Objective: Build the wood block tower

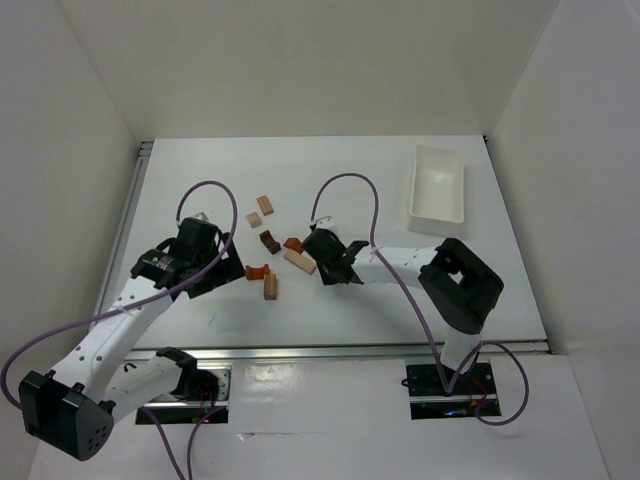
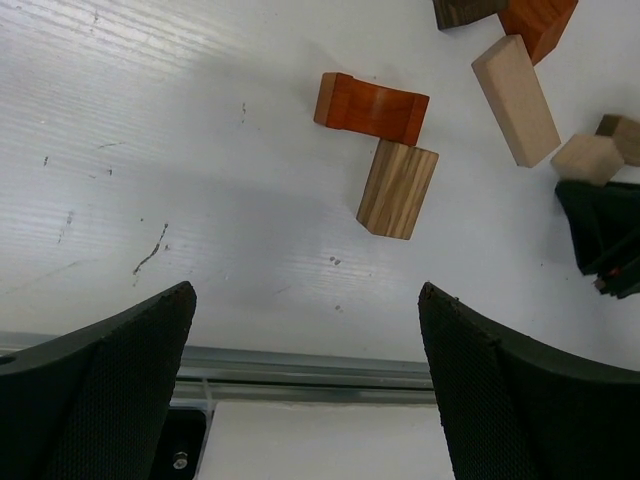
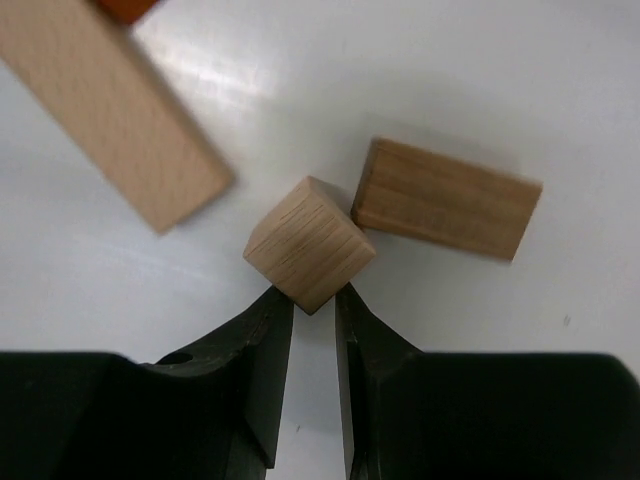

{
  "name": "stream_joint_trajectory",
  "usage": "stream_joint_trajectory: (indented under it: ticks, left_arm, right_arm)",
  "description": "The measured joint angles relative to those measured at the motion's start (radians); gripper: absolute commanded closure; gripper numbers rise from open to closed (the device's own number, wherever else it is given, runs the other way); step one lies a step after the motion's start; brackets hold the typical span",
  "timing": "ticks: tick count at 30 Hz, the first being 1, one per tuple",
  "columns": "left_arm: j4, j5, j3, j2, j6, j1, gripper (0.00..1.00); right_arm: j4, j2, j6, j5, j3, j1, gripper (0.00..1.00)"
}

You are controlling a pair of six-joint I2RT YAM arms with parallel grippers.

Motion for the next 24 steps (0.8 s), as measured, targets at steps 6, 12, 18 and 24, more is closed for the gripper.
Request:
stream_joint_trajectory:
  ticks: [6, 12, 18, 24]
  left_arm:
    - [0.016, -0.006, 0.017, 0.058, 0.000, -0.013, 0.07]
    - [0.035, -0.032, 0.029, 0.130, -0.010, -0.018, 0.08]
    - [0.068, -0.058, 0.030, 0.225, -0.034, -0.018, 0.13]
    - [0.044, -0.081, 0.066, 0.217, -0.055, -0.026, 0.00]
  right_arm:
    - [0.174, 0.070, -0.162, -0.079, 0.080, -0.128, 0.68]
    - [0.270, 0.075, -0.295, -0.170, 0.152, -0.186, 0.40]
    - [0.246, -0.043, -0.354, -0.266, 0.122, -0.181, 0.16]
    - [0.192, -0.096, -0.354, -0.232, 0.116, -0.021, 0.00]
